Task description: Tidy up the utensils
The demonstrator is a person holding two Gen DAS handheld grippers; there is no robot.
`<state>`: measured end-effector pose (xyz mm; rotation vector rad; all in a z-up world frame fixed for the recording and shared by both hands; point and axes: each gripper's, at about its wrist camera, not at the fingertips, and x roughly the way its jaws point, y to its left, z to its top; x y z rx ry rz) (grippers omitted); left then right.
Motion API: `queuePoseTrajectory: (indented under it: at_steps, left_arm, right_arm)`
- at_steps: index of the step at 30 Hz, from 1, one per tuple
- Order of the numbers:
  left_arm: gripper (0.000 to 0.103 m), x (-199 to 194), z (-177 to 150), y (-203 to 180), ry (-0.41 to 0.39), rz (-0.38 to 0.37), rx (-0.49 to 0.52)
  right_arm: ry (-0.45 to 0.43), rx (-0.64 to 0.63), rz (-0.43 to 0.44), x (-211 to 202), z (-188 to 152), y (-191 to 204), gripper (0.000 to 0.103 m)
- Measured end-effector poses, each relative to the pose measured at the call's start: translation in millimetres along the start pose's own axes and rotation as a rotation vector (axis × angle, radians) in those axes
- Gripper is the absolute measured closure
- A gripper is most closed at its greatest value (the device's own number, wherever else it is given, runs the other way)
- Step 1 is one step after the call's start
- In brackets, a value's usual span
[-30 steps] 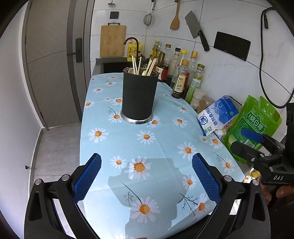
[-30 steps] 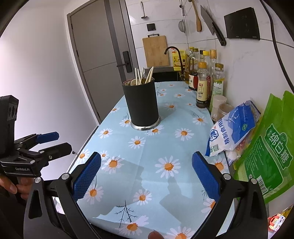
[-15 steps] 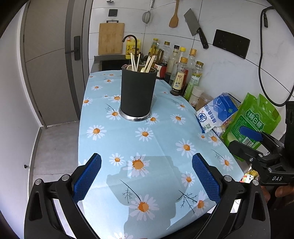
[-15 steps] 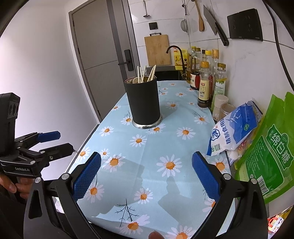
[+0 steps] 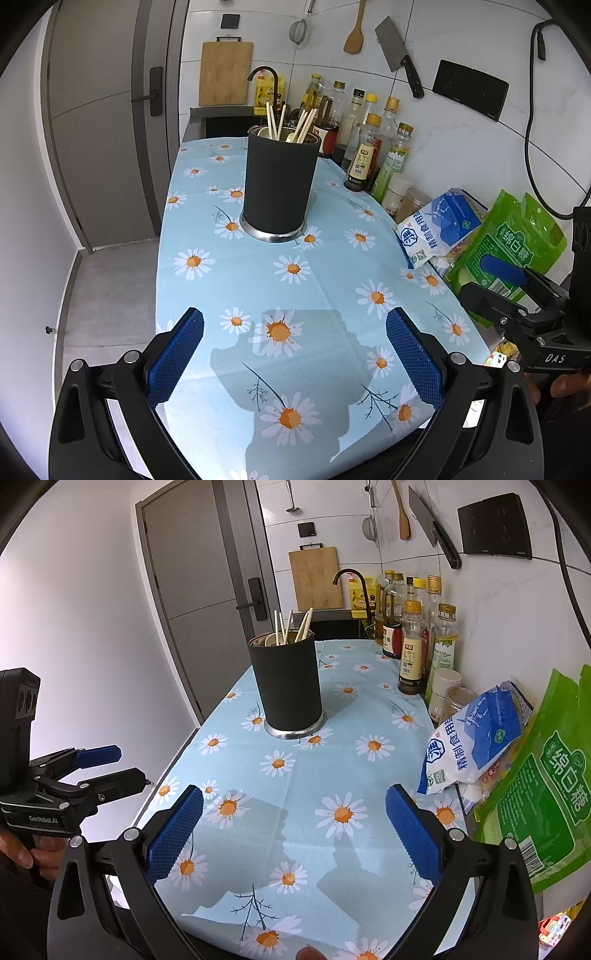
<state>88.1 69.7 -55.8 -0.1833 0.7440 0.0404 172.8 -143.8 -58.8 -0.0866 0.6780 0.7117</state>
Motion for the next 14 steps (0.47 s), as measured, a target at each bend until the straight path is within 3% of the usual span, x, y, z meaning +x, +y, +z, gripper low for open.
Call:
queuePoseTrajectory:
  at_steps: [14]
  left_arm:
    - [0.007,2.8,3.3,2.6,-0.003,0.013,-0.004]
  right_arm:
    - [0.009,-0.014,0.01,5.6,2.4,-0.2,0.005]
